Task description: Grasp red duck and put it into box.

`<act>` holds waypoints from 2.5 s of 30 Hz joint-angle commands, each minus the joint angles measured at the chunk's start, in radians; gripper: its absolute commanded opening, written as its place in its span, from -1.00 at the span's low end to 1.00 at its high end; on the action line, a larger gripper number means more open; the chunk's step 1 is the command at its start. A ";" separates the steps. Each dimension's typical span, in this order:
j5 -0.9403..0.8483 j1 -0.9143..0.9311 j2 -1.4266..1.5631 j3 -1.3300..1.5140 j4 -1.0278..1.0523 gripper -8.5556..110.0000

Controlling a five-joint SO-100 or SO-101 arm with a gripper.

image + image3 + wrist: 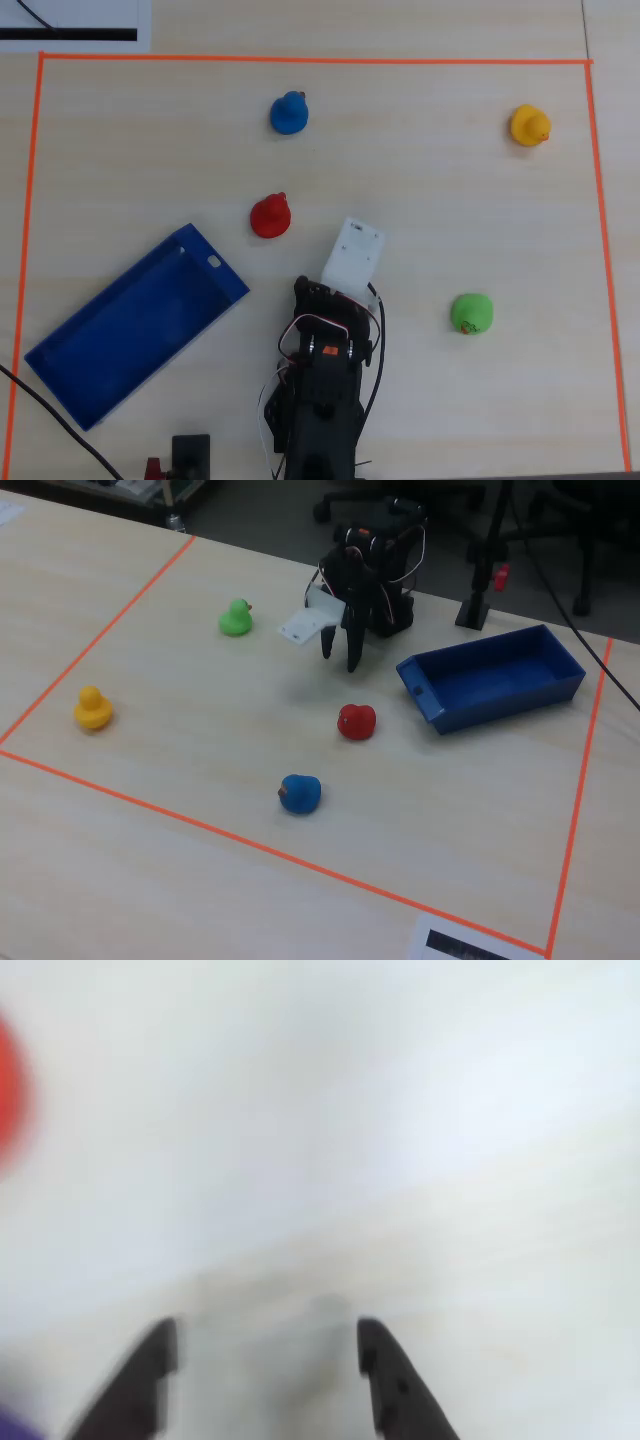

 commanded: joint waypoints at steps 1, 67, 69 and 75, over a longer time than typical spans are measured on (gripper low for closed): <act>-0.011 0.028 -0.408 -0.275 -0.061 -0.28; 0.574 -0.370 -1.095 -1.069 0.023 -0.86; 0.657 -0.469 -1.060 -1.169 0.176 -0.86; 0.879 -0.755 -1.046 -1.106 0.301 -0.86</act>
